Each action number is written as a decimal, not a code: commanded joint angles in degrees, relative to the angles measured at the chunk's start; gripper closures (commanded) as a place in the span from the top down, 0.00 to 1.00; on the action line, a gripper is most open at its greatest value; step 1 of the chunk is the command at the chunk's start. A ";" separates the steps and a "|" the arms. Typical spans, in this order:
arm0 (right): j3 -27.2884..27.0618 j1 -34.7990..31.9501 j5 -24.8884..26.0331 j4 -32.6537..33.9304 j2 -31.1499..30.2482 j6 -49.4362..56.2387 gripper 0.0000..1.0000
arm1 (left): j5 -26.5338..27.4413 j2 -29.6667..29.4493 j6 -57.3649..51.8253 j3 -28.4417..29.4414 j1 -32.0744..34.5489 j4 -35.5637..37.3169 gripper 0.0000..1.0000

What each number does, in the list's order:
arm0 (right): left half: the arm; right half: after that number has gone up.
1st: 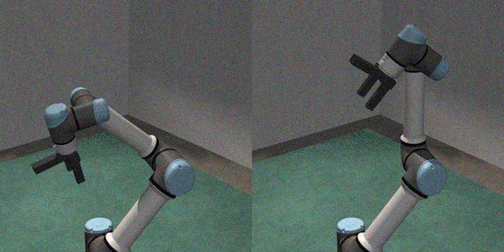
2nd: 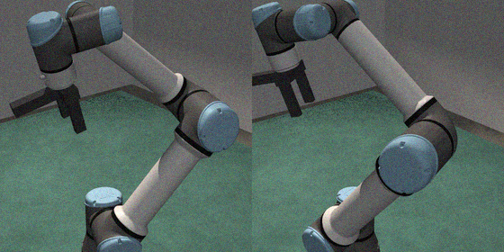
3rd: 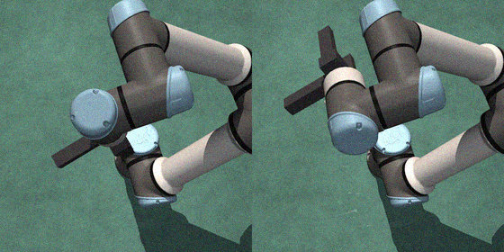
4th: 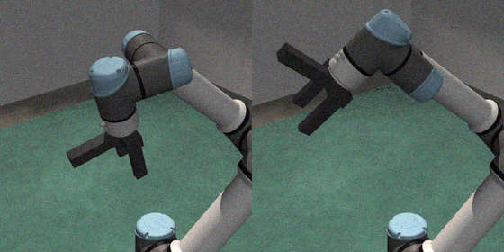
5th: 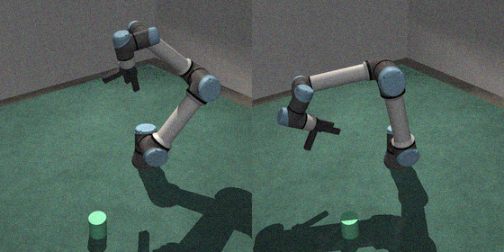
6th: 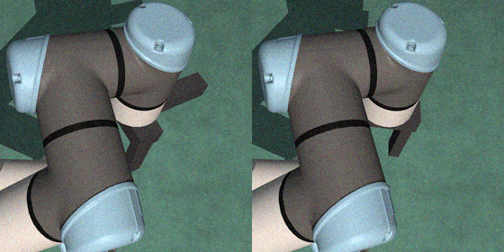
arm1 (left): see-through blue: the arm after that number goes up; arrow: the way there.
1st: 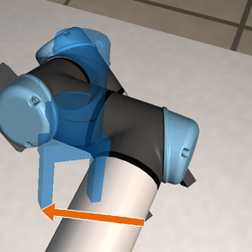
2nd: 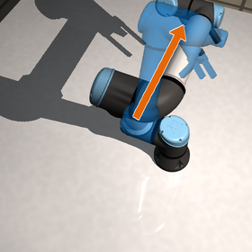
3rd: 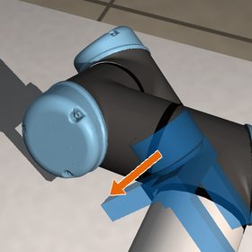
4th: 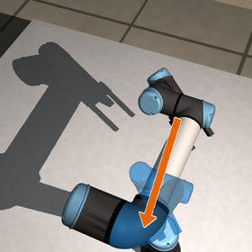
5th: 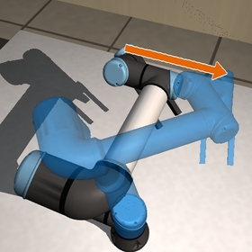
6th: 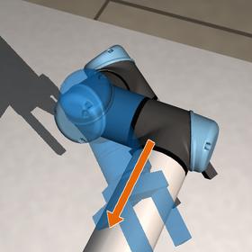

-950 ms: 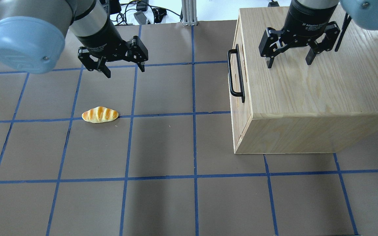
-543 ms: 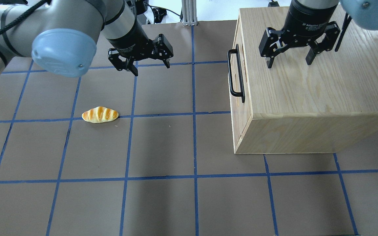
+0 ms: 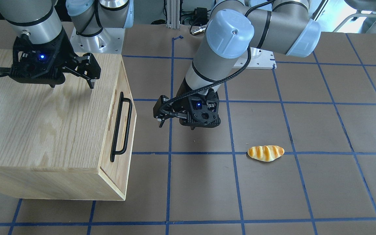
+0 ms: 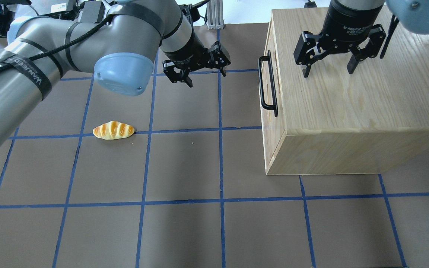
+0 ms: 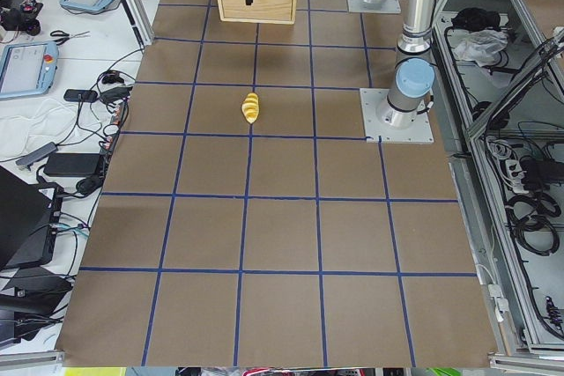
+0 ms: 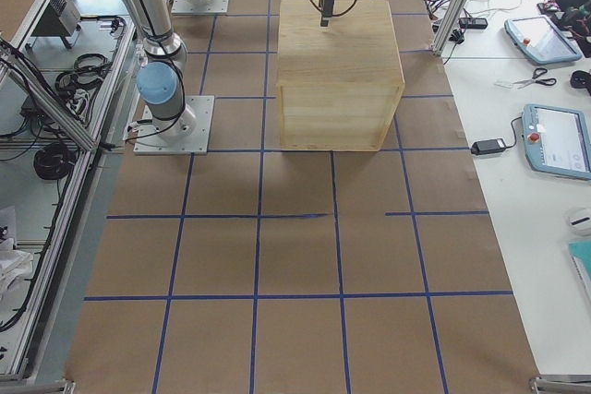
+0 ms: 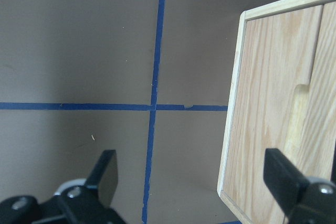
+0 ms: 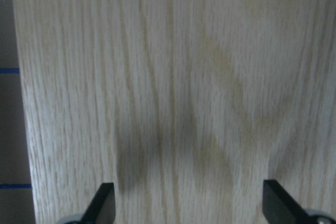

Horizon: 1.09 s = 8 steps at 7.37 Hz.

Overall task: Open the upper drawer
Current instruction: 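Reach the left gripper to the black bar handle on the drawer front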

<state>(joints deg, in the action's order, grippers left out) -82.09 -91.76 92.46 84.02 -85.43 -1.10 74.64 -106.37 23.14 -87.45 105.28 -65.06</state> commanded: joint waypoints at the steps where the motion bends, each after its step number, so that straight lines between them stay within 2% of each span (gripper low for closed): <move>1: -0.08 0.00 0.00 0.00 0.00 -0.04 1.00 | -2.13 -1.90 3.40 1.66 2.38 1.25 1.00; 8: -0.08 0.00 0.00 0.00 0.00 -0.04 1.00 | -3.88 -3.84 6.48 1.76 6.87 3.28 1.00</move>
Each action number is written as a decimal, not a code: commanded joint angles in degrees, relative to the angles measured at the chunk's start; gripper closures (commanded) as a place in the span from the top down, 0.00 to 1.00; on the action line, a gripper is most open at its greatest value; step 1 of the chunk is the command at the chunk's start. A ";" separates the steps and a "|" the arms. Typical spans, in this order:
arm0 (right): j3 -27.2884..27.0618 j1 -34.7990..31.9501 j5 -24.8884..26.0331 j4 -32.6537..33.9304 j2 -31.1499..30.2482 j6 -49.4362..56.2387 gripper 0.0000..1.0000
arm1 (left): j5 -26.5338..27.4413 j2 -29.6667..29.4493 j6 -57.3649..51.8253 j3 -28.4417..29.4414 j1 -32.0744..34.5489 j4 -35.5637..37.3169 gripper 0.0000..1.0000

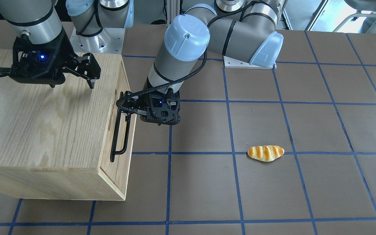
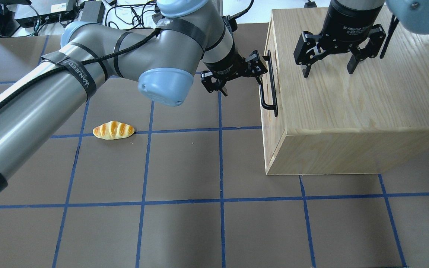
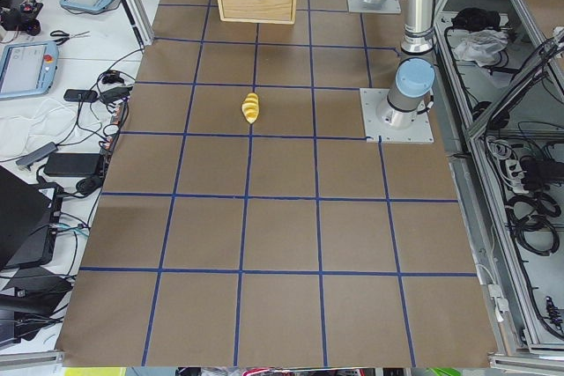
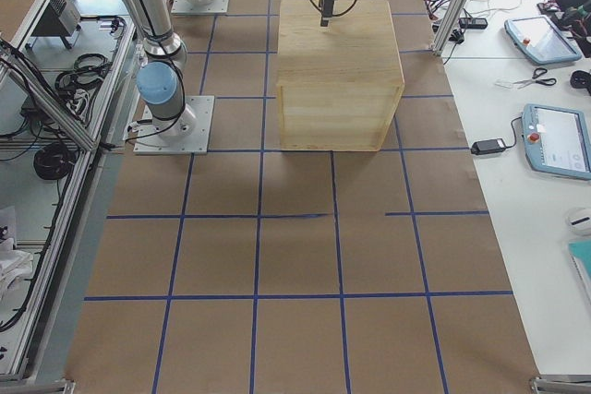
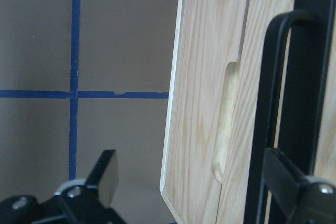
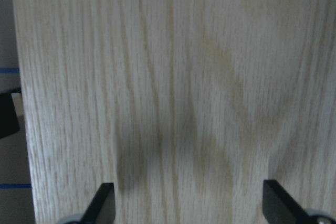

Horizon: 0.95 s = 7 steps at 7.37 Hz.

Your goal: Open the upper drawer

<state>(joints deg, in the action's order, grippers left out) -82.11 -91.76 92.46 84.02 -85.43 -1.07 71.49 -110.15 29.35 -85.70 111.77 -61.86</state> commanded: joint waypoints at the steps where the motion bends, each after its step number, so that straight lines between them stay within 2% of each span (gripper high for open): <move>1: 0.02 0.00 0.00 0.00 0.00 0.02 1.00 | -0.73 -0.06 0.27 0.00 0.37 0.07 1.00; 7: -0.07 0.00 0.00 0.00 0.00 -0.07 1.00 | -1.00 -0.50 -0.26 0.00 0.55 0.07 1.00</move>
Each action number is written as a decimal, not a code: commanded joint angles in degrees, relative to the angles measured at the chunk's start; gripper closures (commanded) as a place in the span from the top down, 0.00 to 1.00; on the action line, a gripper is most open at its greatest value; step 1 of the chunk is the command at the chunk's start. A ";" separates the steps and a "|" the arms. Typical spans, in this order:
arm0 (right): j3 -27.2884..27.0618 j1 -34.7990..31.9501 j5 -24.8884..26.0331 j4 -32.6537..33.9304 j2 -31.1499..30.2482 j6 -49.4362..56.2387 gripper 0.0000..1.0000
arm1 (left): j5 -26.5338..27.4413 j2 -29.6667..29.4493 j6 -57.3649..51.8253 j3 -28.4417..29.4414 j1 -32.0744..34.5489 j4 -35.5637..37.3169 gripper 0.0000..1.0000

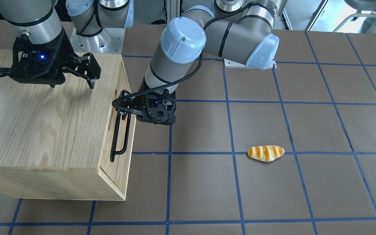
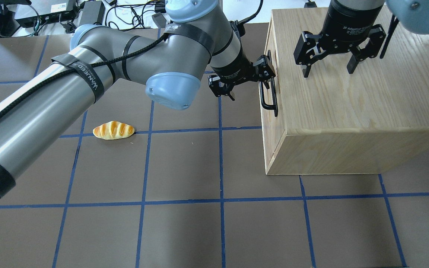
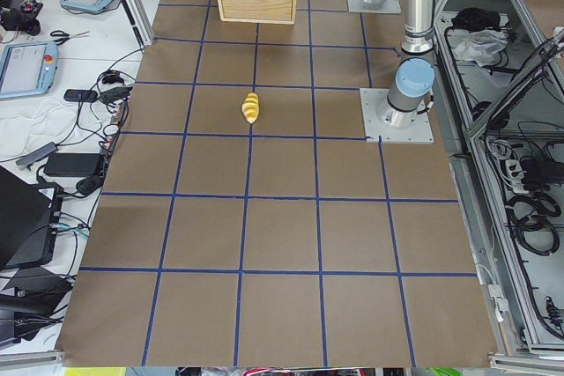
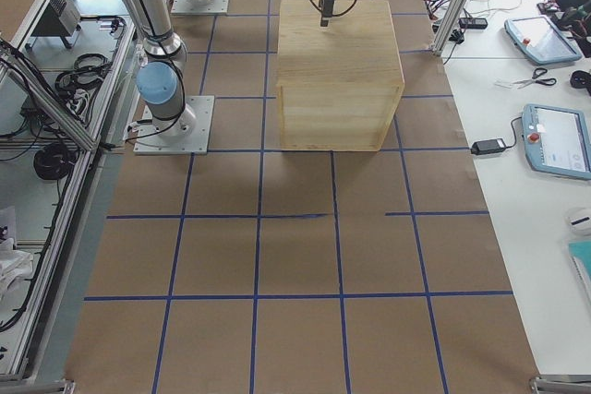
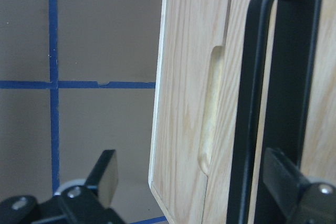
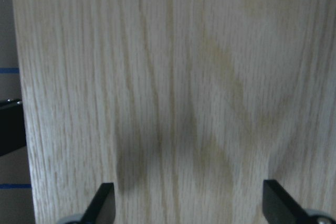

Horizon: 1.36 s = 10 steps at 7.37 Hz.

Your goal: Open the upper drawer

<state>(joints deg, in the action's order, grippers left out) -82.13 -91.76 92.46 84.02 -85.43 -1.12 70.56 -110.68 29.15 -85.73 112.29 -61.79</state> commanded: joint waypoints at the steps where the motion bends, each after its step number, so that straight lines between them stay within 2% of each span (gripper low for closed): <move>1: 0.04 0.00 0.00 0.00 0.00 -0.02 1.00 | -0.07 0.02 -0.15 0.04 0.04 0.00 1.00; 3: 0.04 0.00 0.00 0.00 0.00 0.07 1.00 | -0.59 -0.24 -0.33 0.04 0.04 0.17 1.00; 4: 0.04 0.00 0.00 0.00 0.00 -0.02 1.00 | -2.60 -0.94 -0.50 0.04 0.04 2.26 1.00; 9: 0.04 0.00 0.00 0.00 0.00 0.07 1.00 | -2.01 -2.70 -1.03 -0.05 0.04 3.52 1.00; 10: 0.04 0.00 0.00 0.00 0.00 -0.02 1.00 | -0.35 -2.70 -1.46 0.04 -0.05 2.99 1.00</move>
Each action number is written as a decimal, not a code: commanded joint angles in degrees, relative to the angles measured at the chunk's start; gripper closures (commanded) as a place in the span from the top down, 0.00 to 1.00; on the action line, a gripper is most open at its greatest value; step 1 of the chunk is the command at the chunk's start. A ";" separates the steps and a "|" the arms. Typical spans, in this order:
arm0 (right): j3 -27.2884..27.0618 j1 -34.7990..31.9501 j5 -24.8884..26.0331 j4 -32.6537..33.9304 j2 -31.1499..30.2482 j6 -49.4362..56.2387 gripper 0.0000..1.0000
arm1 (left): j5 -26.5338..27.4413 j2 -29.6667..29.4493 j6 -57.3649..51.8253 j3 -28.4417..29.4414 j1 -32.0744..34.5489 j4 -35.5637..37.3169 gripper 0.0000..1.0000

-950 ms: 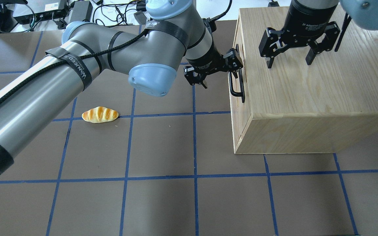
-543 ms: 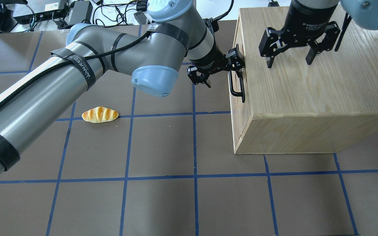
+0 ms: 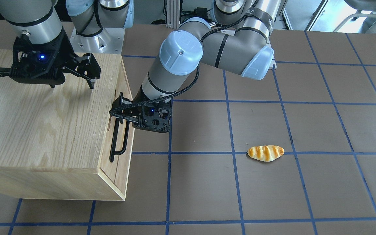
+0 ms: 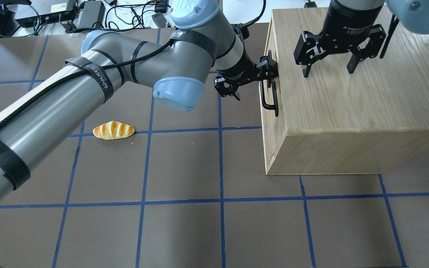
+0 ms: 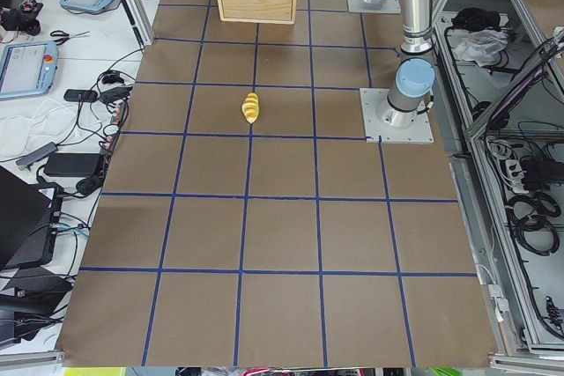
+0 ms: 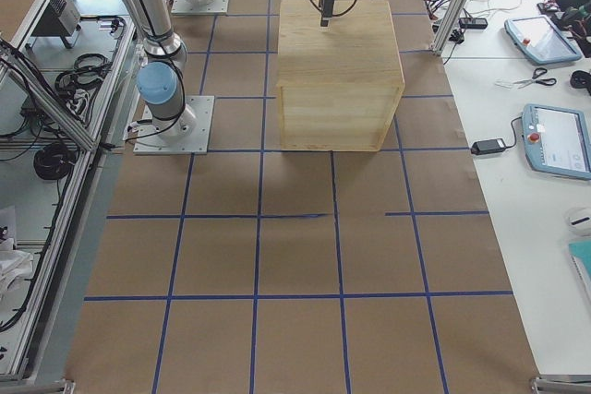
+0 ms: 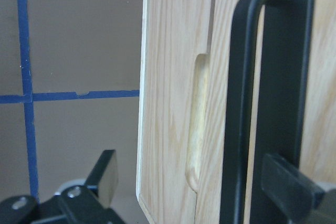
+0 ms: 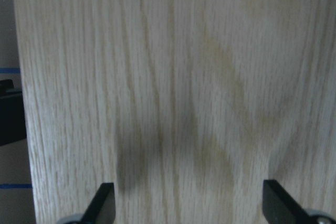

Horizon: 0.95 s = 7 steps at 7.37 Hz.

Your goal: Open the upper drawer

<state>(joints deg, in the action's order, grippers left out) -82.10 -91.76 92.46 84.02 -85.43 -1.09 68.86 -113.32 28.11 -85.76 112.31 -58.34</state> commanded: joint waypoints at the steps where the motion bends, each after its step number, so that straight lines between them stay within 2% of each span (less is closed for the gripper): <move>1: 0.01 0.00 0.00 0.00 0.00 -0.05 1.00 | 1.72 0.11 -0.51 -0.02 -0.08 -0.89 1.00; 3: 0.01 0.00 0.00 0.00 0.00 0.04 1.00 | 1.55 0.81 -0.42 0.07 -0.16 -1.33 1.00; 7: 0.01 0.00 0.00 0.00 0.00 0.04 1.00 | 1.28 2.67 2.74 3.05 -0.16 -7.57 1.00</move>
<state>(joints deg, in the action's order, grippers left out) -82.09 -91.76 92.46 84.02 -85.43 -1.10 70.18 -110.70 29.88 -83.68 112.15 -64.35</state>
